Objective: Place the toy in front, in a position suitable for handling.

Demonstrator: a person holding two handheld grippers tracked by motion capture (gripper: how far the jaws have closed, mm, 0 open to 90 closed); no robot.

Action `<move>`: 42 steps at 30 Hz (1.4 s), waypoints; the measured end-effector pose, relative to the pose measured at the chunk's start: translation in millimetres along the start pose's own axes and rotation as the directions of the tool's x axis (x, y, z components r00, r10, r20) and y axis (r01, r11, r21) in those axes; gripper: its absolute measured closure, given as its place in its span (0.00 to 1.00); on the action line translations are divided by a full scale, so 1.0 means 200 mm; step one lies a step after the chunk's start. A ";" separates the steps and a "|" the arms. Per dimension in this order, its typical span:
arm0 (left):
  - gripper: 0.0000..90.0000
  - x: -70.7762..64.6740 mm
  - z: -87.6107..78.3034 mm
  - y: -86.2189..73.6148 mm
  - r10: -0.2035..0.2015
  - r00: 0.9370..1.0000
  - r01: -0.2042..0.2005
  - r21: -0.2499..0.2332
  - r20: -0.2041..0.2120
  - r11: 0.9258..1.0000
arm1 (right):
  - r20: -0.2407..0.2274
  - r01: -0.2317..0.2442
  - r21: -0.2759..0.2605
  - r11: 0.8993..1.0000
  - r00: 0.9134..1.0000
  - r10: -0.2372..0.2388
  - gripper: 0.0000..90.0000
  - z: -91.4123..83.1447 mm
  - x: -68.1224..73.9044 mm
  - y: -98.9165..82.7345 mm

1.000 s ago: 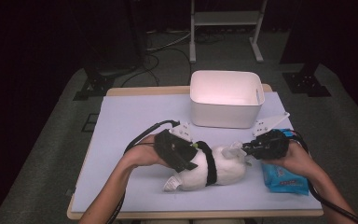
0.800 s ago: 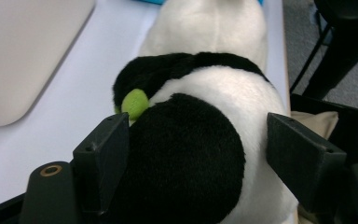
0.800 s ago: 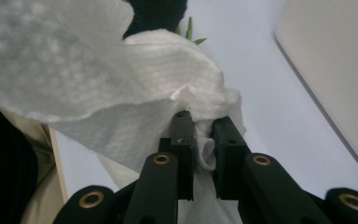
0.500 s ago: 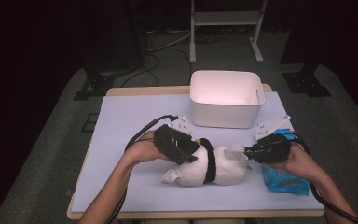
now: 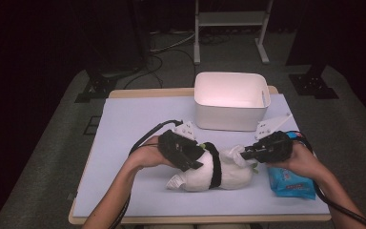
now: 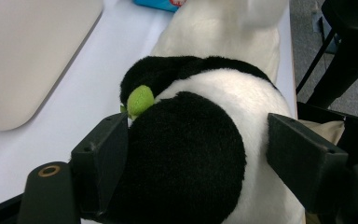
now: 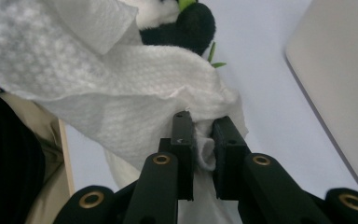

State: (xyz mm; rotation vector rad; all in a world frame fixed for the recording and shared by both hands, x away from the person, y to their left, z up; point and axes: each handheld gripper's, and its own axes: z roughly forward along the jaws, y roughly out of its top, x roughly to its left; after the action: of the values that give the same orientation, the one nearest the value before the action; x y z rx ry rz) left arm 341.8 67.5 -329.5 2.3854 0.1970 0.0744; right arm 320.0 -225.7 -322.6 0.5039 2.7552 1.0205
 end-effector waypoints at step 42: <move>0.13 -0.04 -0.06 -0.05 -0.028 0.999 0.027 -0.044 -0.028 0.999 | -0.006 -0.028 0.029 0.999 1.000 0.028 0.89 0.07 -0.05 0.00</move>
State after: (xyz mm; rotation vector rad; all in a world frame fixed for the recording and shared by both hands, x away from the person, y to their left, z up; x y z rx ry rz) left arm 332.2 81.5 -327.5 2.3390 0.2392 0.0993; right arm 333.6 -220.9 -332.8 0.5456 2.7805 0.9914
